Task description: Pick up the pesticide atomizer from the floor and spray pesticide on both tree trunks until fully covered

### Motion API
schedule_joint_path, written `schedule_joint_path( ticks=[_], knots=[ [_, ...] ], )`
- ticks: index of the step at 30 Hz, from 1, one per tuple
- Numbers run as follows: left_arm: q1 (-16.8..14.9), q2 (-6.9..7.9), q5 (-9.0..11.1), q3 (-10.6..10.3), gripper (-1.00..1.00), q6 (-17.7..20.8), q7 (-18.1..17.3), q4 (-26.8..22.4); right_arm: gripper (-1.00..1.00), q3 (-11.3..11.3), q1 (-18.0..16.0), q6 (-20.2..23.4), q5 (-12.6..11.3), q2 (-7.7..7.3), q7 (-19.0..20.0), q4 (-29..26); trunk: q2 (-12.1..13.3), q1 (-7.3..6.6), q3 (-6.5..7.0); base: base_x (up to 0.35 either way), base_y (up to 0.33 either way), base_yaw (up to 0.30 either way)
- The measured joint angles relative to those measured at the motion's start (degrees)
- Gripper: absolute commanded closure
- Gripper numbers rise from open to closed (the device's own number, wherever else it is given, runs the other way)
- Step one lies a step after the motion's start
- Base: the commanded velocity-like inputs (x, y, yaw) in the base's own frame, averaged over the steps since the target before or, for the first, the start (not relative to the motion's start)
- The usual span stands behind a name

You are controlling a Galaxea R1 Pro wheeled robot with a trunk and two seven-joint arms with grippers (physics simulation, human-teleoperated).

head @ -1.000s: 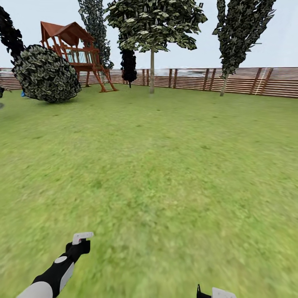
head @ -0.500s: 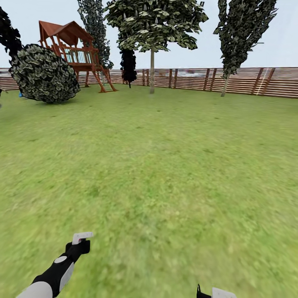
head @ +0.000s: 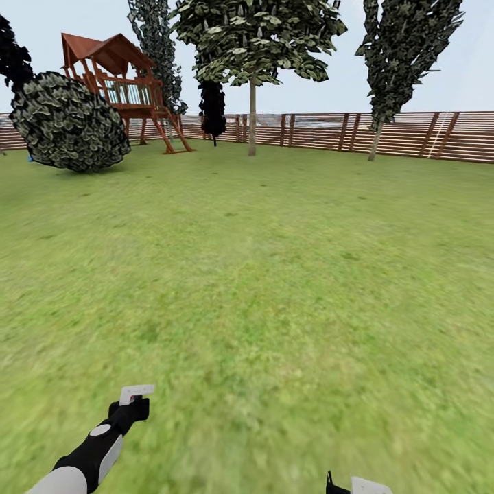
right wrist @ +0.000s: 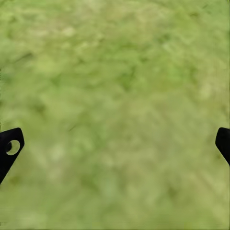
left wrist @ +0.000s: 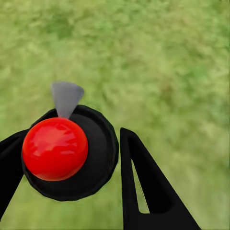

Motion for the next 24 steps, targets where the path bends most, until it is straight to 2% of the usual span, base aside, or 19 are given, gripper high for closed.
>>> schedule_joint_path(
  ticks=[24],
  knots=[
    [0.0, 0.0, -0.1, 0.0, 1.0, 0.0, 0.0, -0.2, -1.0, 0.0, 0.0, 0.0, 0.0, 0.0, 0.0, 0.0, 0.0, 0.0, 0.0, 0.34, 0.0, 0.0]
  ],
)
